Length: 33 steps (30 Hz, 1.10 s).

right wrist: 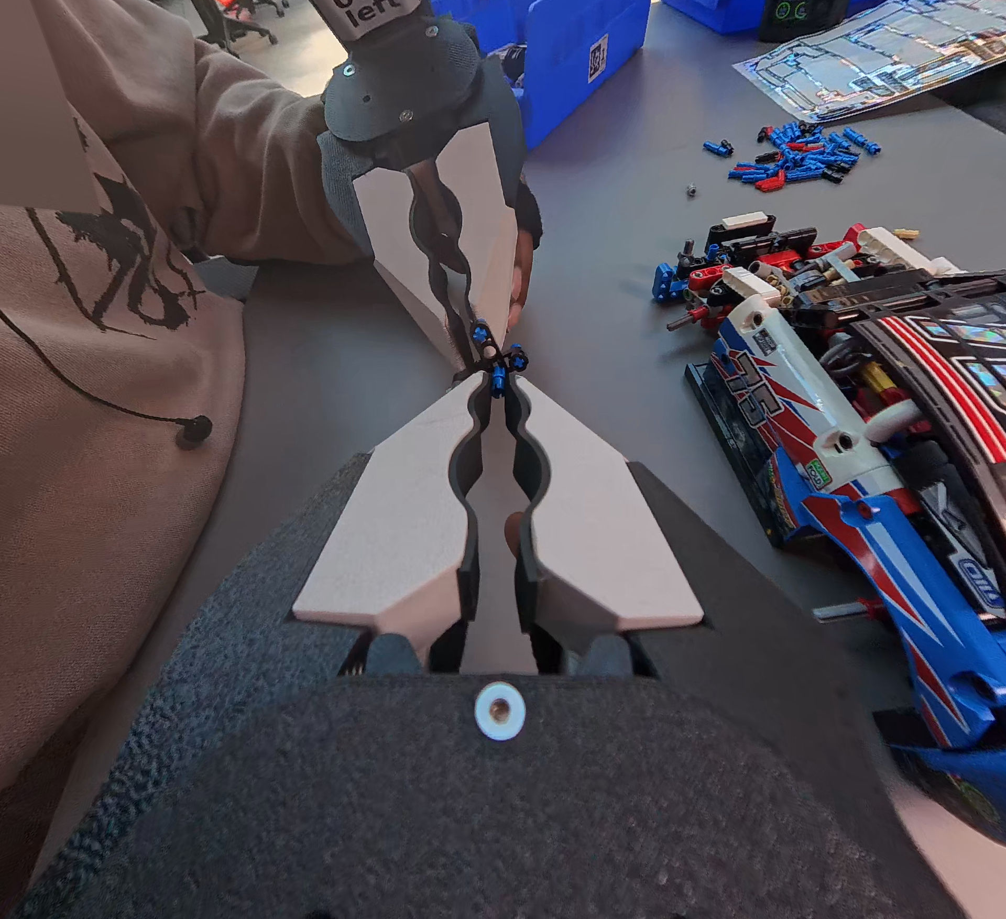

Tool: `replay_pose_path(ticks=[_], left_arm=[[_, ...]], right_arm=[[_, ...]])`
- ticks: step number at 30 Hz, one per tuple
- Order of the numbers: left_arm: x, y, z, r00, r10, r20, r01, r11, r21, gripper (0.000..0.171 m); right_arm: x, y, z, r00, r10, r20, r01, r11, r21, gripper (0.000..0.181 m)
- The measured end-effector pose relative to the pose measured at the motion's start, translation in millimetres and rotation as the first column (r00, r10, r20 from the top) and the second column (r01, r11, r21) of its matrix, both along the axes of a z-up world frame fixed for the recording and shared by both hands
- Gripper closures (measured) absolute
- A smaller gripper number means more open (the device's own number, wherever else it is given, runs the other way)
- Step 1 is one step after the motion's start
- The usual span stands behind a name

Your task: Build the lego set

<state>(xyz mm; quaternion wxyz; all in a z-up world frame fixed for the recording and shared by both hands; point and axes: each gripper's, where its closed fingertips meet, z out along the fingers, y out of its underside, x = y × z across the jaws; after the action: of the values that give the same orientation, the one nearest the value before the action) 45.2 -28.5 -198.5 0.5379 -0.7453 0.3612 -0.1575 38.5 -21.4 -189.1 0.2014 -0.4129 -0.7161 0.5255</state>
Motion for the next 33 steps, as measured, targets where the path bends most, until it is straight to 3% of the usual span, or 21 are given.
replay_pose_path(ticks=[6, 13, 17, 21, 25, 28, 33], left_arm=[[4, -4, -11, 0.992, -0.034, -0.12, 0.033, 0.999, -0.008, 0.169], [2, -4, -14, 0.994, -0.034, -0.101, 0.032, 0.999, -0.019, 0.169], [-10, 8, 1, 0.998, 0.038, -0.059, -0.037, 0.999, 0.017, 0.168], [-26, 20, 5, 0.986, 0.166, -0.008, -0.166, 0.986, -0.011, 0.168], [-32, 28, 6, 0.96, 0.261, 0.102, -0.251, 0.963, -0.099, 0.168], [-31, 29, 15, 0.938, 0.288, 0.191, -0.266, 0.955, -0.134, 0.168], [-29, 26, 28, 0.896, 0.308, 0.32, -0.266, 0.949, -0.168, 0.168]], right_arm=[[3, -6, -11, 0.998, 0.018, 0.066, -0.022, 0.999, 0.049, 0.179], [1, -8, -16, 0.995, 0.002, 0.102, -0.001, 1.0, -0.009, 0.179], [-10, 3, -2, 0.997, -0.07, 0.026, 0.072, 0.995, -0.073, 0.178], [-14, 16, 24, 0.984, -0.14, -0.108, 0.131, 0.988, -0.087, 0.161], [-24, 16, 18, 0.957, -0.213, -0.195, 0.245, 0.957, 0.156, 0.137], [-33, 14, 10, 0.938, -0.243, -0.247, 0.314, 0.896, 0.313, 0.136], [-38, 15, 18, 0.902, -0.299, -0.313, 0.396, 0.862, 0.317, 0.142]])
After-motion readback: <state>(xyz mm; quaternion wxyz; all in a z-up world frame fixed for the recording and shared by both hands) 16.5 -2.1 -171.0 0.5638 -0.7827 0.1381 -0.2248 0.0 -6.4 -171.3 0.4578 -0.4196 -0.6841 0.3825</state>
